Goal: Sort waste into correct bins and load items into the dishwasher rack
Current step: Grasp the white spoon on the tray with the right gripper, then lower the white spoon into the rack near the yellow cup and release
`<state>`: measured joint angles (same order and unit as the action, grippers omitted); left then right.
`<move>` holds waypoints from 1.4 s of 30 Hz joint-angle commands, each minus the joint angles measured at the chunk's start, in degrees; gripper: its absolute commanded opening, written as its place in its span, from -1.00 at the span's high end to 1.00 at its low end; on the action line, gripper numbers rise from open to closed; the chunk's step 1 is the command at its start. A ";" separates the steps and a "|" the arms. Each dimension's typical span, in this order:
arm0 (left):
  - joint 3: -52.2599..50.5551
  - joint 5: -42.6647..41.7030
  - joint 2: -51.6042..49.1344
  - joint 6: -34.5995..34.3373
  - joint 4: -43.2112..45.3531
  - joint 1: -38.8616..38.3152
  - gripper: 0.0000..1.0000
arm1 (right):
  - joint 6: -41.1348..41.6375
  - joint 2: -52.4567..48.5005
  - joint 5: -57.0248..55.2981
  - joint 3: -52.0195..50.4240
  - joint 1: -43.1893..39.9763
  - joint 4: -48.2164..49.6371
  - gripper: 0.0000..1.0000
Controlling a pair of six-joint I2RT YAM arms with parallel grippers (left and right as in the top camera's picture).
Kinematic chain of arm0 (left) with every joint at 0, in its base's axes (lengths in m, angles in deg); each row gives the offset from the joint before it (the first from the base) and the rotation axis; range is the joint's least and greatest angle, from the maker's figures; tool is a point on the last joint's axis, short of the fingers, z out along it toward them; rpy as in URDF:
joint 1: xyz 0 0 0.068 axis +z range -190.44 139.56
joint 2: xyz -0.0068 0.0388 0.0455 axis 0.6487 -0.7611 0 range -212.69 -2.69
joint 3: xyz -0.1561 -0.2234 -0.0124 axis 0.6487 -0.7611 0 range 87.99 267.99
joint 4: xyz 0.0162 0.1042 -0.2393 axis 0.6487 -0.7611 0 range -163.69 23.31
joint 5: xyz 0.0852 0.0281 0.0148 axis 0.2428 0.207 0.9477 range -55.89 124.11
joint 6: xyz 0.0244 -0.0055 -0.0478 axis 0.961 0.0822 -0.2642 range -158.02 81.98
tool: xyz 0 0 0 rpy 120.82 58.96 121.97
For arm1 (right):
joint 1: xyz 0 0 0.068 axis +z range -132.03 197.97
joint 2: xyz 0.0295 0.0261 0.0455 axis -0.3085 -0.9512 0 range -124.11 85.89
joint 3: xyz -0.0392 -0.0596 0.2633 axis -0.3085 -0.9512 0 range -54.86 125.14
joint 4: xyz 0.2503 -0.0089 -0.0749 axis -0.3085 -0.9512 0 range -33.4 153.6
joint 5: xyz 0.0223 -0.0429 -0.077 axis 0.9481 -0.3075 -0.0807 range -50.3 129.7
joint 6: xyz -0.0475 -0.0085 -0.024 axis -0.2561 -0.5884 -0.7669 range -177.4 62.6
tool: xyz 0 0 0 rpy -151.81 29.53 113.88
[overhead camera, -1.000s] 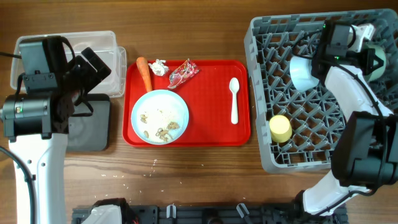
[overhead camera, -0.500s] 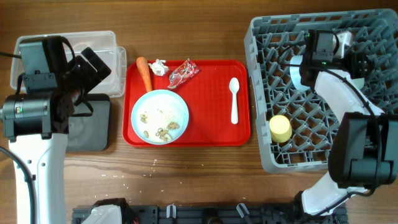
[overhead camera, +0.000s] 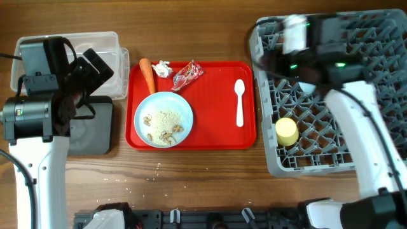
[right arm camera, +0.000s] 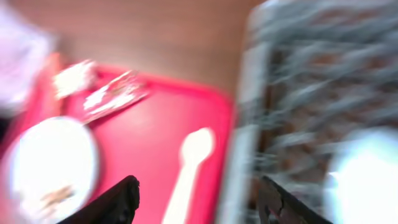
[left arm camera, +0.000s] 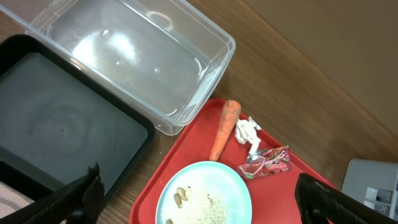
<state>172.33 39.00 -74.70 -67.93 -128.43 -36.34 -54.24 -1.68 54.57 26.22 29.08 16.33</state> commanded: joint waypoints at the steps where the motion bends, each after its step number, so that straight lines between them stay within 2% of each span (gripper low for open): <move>1: 0.52 0.79 0.00 -0.57 0.13 0.20 -1.00 | 10.64 -5.16 3.32 -0.96 8.96 -3.52 -0.15; 3: 0.52 0.79 0.00 -0.57 0.13 0.20 -1.00 | 20.76 -9.51 -10.12 -0.96 13.51 -6.56 -0.08; 5: 0.52 0.79 0.00 -0.57 0.13 0.20 -1.00 | 24.06 -13.49 -16.09 -0.96 15.19 -6.75 -0.08; 11: 0.55 0.79 0.00 -0.57 0.13 0.20 -1.00 | 25.73 -25.29 -16.87 -0.96 13.42 -2.93 -0.06; 15: 0.55 0.79 0.00 -0.57 0.13 0.20 -1.00 | 23.15 -31.26 -14.12 -0.96 13.14 -2.49 0.00; 16: 0.55 0.79 0.00 -0.57 0.13 0.20 -1.00 | 22.82 -32.28 -13.53 -0.96 13.18 -2.71 0.14; 17: 0.55 0.79 0.00 -0.57 0.13 0.20 -1.00 | 22.91 -32.72 -13.25 -0.96 13.18 -2.82 0.48; 19: 0.55 0.79 0.00 -0.57 0.13 0.20 -1.00 | 22.25 -32.74 -13.44 -0.87 13.18 -2.36 0.62; 24: 0.55 0.79 0.00 -0.57 0.13 0.20 -1.00 | 17.86 -28.26 -13.51 3.58 13.18 -3.06 0.81; 31: 0.55 0.79 0.00 -0.57 0.13 0.20 -1.00 | 17.73 -11.37 -16.46 7.50 9.14 -2.69 0.86; 33: 0.52 0.79 0.00 -0.57 0.13 0.20 -1.00 | 13.86 -8.31 -17.88 7.50 5.97 -3.13 0.87; 37: 0.55 0.79 0.00 -0.57 0.13 0.20 -1.00 | 5.95 -9.05 -17.88 7.34 1.57 -3.56 0.85; 42: 0.55 0.76 0.00 -0.57 0.13 0.20 -1.00 | -3.26 -16.13 -16.04 7.32 0.02 -4.68 0.82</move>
<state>172.33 39.00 -74.70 -67.93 -128.40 -36.34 -49.67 -13.66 37.65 33.78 28.95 12.22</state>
